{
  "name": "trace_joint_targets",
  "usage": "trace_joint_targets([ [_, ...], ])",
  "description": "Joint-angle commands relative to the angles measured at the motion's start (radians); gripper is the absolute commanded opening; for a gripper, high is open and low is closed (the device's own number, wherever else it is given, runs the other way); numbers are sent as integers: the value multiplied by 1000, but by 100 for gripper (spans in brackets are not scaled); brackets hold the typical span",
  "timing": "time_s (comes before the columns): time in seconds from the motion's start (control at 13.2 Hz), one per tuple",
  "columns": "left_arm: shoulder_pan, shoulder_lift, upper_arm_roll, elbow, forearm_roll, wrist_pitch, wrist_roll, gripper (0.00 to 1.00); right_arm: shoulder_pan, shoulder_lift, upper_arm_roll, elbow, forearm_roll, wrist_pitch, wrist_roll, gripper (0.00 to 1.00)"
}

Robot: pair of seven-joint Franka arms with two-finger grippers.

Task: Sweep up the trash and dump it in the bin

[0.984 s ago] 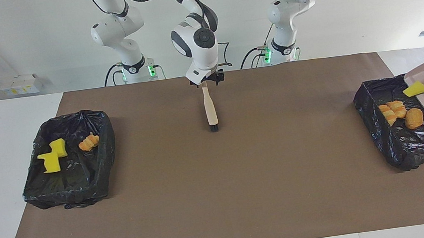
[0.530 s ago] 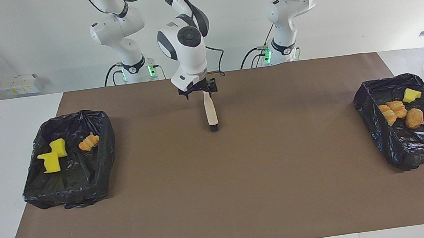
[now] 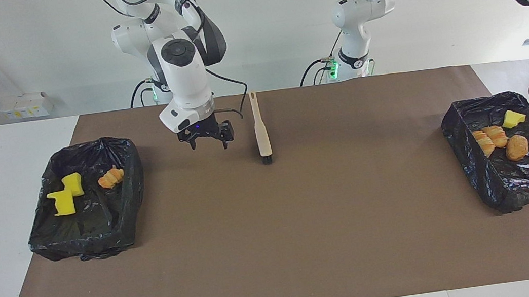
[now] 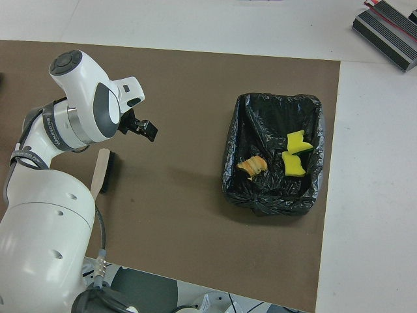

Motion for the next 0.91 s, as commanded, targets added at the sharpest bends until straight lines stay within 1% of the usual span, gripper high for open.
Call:
trace_joint_targets([
  [0.0,-12,-90,14,-178,45,18,-109,0,-56,-17,13,29,-34,-4,-78,100],
  [0.08,-7,-97,14,-210,63,49,-137,0,-85,-40,16,29,-34,-6,-126,100],
  [0.15,5,-96,14,-215,83,90,-139,0,-102,-60,15,29,-30,-10,-164,100],
  [0.3,11,-91,25,-188,91,94,-122,0,-125,-100,15,29,-29,-13,-200,100],
  [0.38,17,-94,27,-157,89,91,-67,0,-133,-117,11,32,-29,-18,-203,100],
  [0.45,31,-91,27,-111,74,94,11,0,-142,-131,10,56,-27,-39,-229,100],
  [0.61,39,-84,27,-47,56,85,73,0,-179,-119,2,169,-27,-146,-320,100],
  [0.68,40,-79,28,-28,-17,45,93,0,-200,-106,-1,226,-26,-200,-379,100],
  [0.83,60,-68,28,-11,-200,-21,108,0,-251,-99,-2,274,-11,-257,-463,100],
])
